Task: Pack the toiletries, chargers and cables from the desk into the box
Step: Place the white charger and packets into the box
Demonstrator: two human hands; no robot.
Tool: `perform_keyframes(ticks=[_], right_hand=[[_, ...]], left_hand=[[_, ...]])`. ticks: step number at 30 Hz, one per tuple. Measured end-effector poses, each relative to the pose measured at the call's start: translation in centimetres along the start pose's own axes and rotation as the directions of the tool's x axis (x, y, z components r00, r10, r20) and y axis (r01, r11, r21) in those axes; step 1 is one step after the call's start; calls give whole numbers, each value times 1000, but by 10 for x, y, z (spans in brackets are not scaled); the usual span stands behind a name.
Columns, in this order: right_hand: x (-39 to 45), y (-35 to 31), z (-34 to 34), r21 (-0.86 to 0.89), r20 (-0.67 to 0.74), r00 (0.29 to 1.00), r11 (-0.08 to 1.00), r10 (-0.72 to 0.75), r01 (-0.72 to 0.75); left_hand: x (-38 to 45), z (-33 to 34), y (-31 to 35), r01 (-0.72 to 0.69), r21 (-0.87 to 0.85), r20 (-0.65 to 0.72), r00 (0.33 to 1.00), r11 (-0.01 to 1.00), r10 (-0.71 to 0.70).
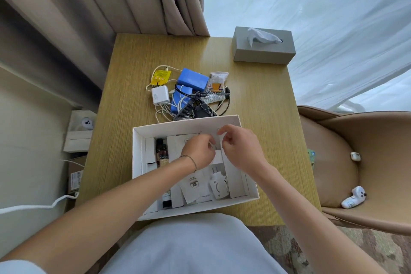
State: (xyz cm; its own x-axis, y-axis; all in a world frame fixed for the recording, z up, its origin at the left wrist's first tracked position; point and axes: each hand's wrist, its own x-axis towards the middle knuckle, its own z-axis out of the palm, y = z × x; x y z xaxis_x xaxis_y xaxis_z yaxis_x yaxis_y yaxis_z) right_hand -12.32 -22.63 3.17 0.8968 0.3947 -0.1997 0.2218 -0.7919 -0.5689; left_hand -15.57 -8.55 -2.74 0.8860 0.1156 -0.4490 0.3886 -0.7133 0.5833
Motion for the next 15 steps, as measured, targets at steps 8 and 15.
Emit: perform_keyframes(ticks=[8, 15], right_hand=[[41, -16, -19, 59, -87, 996, 997, -37, 42], [96, -30, -36, 161, -92, 995, 987, 26, -11]], left_hand=[[-27, -69, 10, -258, 76, -152, 952, 963, 267], [-3, -121, 4, -256, 73, -267, 926, 964, 266]])
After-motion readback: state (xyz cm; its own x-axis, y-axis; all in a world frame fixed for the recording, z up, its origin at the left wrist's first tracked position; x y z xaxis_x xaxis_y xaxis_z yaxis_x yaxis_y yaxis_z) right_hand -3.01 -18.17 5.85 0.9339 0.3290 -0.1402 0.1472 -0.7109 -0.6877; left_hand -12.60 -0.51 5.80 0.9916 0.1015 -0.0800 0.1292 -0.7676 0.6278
